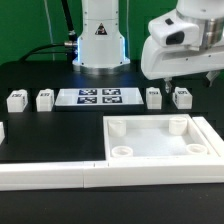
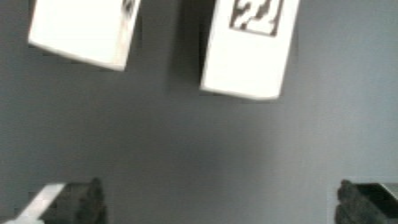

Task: Assemble square table

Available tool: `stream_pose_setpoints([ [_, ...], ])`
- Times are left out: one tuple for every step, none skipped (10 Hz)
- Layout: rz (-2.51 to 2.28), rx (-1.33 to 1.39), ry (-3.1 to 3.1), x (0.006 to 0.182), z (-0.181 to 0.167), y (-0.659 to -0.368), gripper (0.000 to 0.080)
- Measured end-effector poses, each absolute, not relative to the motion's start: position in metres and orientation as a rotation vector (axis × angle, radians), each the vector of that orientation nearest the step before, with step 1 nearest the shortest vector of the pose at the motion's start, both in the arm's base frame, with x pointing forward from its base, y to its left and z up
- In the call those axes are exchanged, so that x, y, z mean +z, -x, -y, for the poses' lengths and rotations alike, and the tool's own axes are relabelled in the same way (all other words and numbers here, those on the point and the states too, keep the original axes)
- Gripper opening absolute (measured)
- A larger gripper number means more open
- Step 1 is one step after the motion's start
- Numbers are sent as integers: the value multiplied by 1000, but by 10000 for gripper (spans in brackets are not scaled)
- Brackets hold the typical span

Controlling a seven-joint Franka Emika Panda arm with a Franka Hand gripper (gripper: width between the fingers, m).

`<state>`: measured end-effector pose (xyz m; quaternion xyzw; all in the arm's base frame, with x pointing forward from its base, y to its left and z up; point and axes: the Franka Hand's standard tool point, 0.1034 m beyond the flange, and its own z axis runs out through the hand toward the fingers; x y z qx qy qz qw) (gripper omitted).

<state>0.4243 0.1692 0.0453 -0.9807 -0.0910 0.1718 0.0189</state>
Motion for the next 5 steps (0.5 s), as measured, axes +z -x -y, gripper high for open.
stream_pose_setpoints([
  [291,638,3033,43,-168,-417,649],
  [290,743,3017,44,-167,-417,649],
  [290,796,3005,43,-168,-419,649],
  [293,918,2980,44,-167,-413,649],
  [263,1062,2955,44,-168,-408,649],
])
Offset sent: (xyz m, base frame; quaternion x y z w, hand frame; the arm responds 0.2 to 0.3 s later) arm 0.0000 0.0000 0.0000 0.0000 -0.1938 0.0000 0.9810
